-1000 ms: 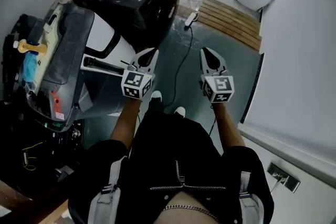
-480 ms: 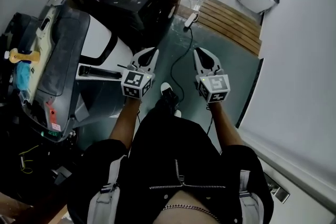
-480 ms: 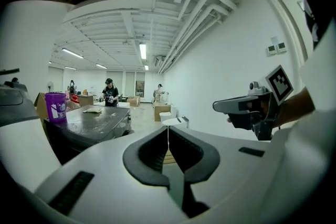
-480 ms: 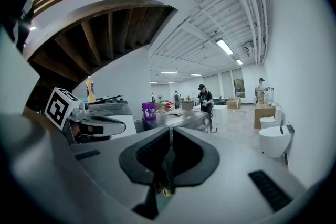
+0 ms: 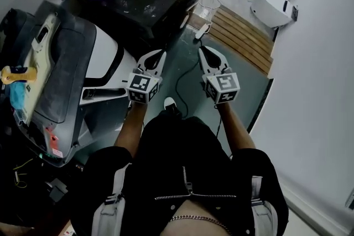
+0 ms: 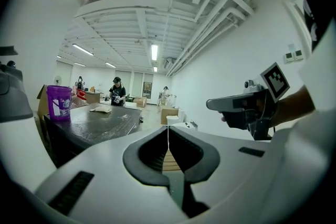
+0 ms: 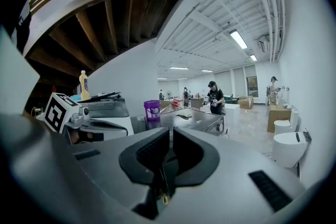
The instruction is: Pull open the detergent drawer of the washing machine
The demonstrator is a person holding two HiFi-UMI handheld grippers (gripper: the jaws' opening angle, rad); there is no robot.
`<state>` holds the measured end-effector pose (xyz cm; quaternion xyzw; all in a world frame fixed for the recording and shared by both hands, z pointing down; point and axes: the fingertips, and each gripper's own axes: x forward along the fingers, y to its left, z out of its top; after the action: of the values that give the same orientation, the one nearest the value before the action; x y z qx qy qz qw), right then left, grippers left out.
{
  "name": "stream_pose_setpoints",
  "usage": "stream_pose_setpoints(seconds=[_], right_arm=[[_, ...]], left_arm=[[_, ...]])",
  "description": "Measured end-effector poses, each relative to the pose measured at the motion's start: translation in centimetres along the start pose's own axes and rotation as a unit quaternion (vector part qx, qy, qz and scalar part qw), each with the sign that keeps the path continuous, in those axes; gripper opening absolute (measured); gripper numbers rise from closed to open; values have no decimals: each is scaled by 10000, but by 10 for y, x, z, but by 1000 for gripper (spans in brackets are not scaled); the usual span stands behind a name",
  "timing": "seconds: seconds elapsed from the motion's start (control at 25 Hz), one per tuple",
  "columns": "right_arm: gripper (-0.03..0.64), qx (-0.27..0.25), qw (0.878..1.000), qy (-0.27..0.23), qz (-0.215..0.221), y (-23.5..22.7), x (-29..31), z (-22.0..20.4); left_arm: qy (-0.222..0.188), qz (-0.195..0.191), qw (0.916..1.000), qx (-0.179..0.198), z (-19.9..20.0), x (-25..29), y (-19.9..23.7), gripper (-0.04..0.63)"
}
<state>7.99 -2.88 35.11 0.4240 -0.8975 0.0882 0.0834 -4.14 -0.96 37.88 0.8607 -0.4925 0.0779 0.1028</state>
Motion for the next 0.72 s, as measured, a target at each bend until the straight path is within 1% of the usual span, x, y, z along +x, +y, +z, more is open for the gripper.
stream_pose_setpoints(seconds=[0.16,0.32,0.48,0.6,0.72], right_arm=[[15,-27,9998,80,176,5,35,4],[11,-201,9986,143,466,13,61,12],[8,-341,9965,231,725,23,85,19],[6,-418,9943,287,933,32,100,18],[3,-420,9928,273,1092,38,113,17]], left_arm=[[-44,163,9999,25,1,7,33,21],[-72,249,9996,-96,10,6,51,21],[-198,453,9987,-141,15,2,71,21],[-214,645,9976,-132,11,0,85,21],[-204,790,9965,-202,7,-1,96,21]])
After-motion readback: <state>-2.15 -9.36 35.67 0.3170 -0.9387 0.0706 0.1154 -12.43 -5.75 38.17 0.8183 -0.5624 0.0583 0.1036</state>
